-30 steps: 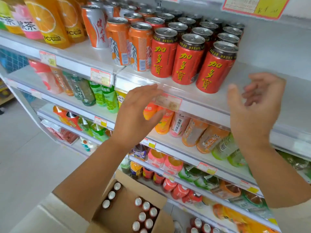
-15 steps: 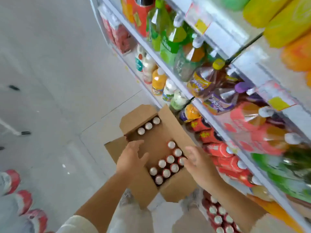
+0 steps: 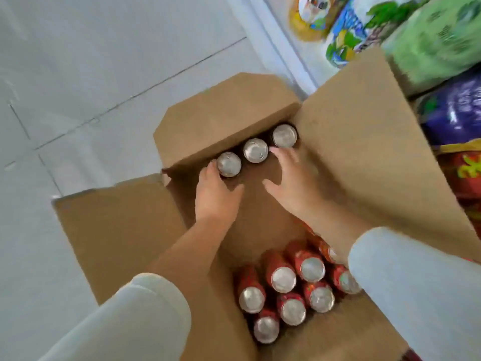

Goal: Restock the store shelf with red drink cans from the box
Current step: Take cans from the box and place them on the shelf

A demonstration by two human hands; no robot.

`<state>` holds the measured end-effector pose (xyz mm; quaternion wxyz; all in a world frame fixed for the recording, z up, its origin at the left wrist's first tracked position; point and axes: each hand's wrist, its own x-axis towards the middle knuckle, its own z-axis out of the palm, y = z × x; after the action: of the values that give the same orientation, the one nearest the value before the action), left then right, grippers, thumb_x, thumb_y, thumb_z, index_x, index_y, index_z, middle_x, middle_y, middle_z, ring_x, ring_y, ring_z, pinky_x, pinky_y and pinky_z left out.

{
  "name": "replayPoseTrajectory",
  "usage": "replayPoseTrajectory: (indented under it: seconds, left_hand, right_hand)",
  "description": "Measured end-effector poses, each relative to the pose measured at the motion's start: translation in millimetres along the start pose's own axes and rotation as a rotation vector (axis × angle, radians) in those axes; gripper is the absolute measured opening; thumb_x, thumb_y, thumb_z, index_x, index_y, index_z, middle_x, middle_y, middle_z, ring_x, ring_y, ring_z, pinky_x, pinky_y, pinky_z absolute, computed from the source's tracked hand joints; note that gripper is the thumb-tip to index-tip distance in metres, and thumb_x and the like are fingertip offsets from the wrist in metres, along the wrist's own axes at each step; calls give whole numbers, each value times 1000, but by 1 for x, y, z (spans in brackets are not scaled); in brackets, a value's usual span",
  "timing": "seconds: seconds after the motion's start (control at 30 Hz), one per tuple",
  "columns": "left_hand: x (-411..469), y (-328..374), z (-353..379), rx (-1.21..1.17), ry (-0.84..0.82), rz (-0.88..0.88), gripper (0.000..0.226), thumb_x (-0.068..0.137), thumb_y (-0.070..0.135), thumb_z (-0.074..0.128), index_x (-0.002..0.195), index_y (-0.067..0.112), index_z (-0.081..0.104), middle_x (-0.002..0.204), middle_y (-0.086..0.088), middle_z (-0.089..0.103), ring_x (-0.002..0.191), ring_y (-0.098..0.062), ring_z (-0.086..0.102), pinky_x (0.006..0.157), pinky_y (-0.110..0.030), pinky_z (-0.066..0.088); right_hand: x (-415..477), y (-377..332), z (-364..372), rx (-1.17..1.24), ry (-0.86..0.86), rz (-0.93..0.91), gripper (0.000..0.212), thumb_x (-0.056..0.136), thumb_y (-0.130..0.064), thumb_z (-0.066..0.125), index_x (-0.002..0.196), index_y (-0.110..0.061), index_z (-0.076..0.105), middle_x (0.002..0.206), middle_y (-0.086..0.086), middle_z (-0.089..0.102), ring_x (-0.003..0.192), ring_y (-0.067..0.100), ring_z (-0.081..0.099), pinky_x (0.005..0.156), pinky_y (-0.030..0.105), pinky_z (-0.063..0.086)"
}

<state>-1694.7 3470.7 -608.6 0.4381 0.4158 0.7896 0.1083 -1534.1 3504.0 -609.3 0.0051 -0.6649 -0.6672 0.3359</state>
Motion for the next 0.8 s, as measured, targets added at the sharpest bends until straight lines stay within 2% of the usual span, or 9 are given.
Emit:
replayPoseTrajectory:
  seconds: [0.13, 0.27, 0.4, 0.5, 0.63, 0.7, 0.73, 0.8]
  left_hand:
    - [38, -21, 29, 26, 53, -72, 84, 76, 39, 81, 145, 18, 37, 142, -6, 47, 134, -26, 44, 107, -38, 37]
    - [59, -24, 42, -6, 102, -107, 83, 70, 44, 85, 135, 11, 45, 137, -9, 53, 130, -27, 48, 100, -35, 41]
    - [61, -28, 47, -86, 150, -98, 72, 70, 40, 86, 127, 12, 52, 129, -7, 60, 122, -26, 55, 90, -28, 42]
    - [51, -28, 39, -120, 132, -67, 64, 71, 33, 86, 124, 15, 56, 124, -3, 65, 116, -22, 59, 84, -21, 40]
    - [9, -7, 3, -139, 69, 32, 65, 69, 32, 87, 124, 19, 54, 119, 5, 65, 111, -13, 59, 84, -17, 40]
    - [-26, 13, -26, -162, 7, 67, 66, 68, 32, 87, 123, 24, 52, 112, 13, 65, 102, -4, 60, 78, -11, 42]
    - [-45, 24, -42, -172, -28, 75, 64, 68, 31, 87, 120, 26, 50, 108, 17, 64, 97, 1, 60, 73, -6, 41]
    - [-85, 49, -77, -169, -83, 111, 61, 67, 28, 87, 112, 29, 46, 103, 19, 63, 93, 7, 60, 67, -4, 42]
  right_hand:
    - [38, 4, 28, -108, 103, -89, 79, 78, -33, 76, 145, -21, 36, 154, 2, 26, 132, 23, 42, 99, 35, 39]
    - [52, 7, 47, -234, 229, -87, 88, 65, -38, 85, 140, -18, 43, 148, 5, 31, 127, 26, 44, 90, 40, 48]
    - [58, 2, 53, -263, 284, -37, 82, 63, -41, 85, 133, -20, 49, 148, 3, 30, 123, 27, 44, 81, 41, 48]
    - [53, 5, 49, -165, 262, -40, 73, 59, -39, 86, 122, -22, 54, 148, -3, 30, 124, 23, 42, 78, 37, 46]
    - [10, 4, 11, 103, 200, -96, 70, 57, -30, 88, 118, -16, 56, 144, -5, 37, 128, 15, 43, 86, 20, 36]
    - [-26, -8, -25, 275, 178, -98, 69, 58, -23, 88, 117, -13, 54, 131, -3, 49, 117, 9, 48, 92, 14, 34]
    - [-47, -18, -46, 359, 161, -75, 69, 59, -20, 88, 117, -16, 52, 121, -6, 54, 108, 3, 50, 91, 10, 35]
    - [-90, -40, -93, 456, 147, -25, 68, 61, -20, 87, 117, -25, 49, 106, -18, 58, 95, -7, 52, 83, 3, 35]
